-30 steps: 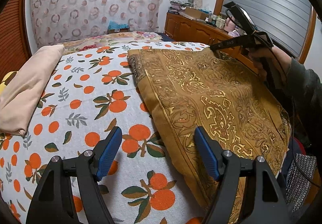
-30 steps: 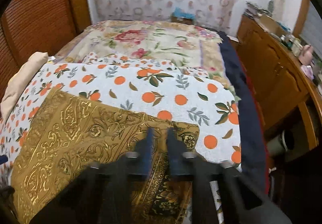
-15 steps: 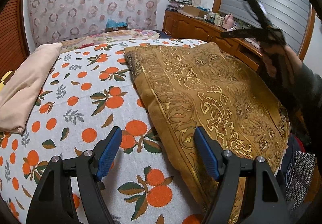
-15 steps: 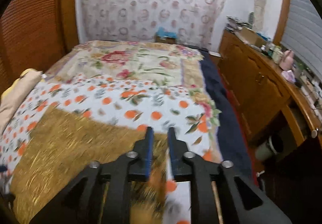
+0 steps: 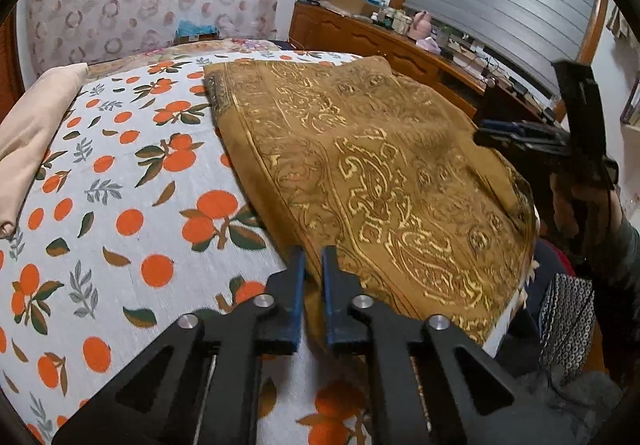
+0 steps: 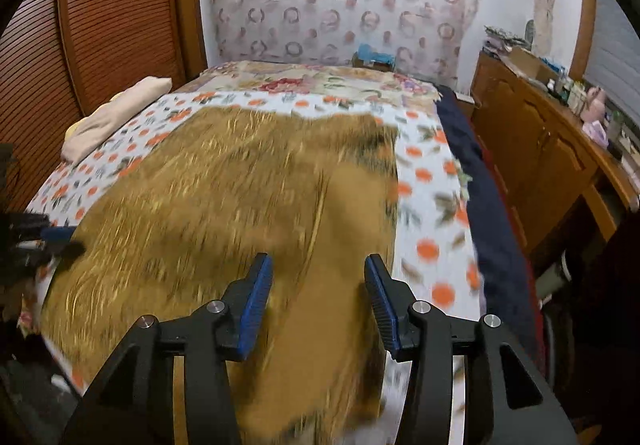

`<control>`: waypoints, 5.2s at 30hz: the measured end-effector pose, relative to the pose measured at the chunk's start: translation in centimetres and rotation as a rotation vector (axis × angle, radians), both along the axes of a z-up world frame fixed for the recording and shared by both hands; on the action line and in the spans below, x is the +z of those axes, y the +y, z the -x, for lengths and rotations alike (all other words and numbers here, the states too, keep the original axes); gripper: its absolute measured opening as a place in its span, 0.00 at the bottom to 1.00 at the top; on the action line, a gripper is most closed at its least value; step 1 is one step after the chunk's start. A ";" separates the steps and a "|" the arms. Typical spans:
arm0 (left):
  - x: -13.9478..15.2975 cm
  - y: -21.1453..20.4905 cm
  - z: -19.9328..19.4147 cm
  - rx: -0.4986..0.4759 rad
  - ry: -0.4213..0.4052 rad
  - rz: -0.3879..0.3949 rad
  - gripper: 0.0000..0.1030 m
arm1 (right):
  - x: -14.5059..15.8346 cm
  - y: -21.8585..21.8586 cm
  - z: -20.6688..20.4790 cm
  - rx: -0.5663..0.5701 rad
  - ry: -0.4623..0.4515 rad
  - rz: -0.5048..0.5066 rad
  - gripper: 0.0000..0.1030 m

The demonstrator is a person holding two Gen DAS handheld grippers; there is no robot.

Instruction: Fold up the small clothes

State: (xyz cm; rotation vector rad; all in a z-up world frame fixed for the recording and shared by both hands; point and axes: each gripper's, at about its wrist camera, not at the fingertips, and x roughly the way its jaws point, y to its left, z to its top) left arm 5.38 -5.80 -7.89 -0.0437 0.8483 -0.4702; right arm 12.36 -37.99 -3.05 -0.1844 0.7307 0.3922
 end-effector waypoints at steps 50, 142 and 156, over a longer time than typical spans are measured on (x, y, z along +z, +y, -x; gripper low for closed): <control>-0.5 -0.6 3.7 -0.004 0.017 -0.029 0.45 | -2.2 -1.9 6.4 -0.044 0.094 -0.023 0.53; 1.5 0.9 -20.8 0.081 -0.020 -0.112 0.78 | 7.2 1.8 -13.7 -0.080 0.031 0.003 0.21; 0.3 0.4 -22.3 0.033 0.055 -0.051 0.62 | 4.2 0.8 -12.8 -0.082 0.144 -0.090 0.71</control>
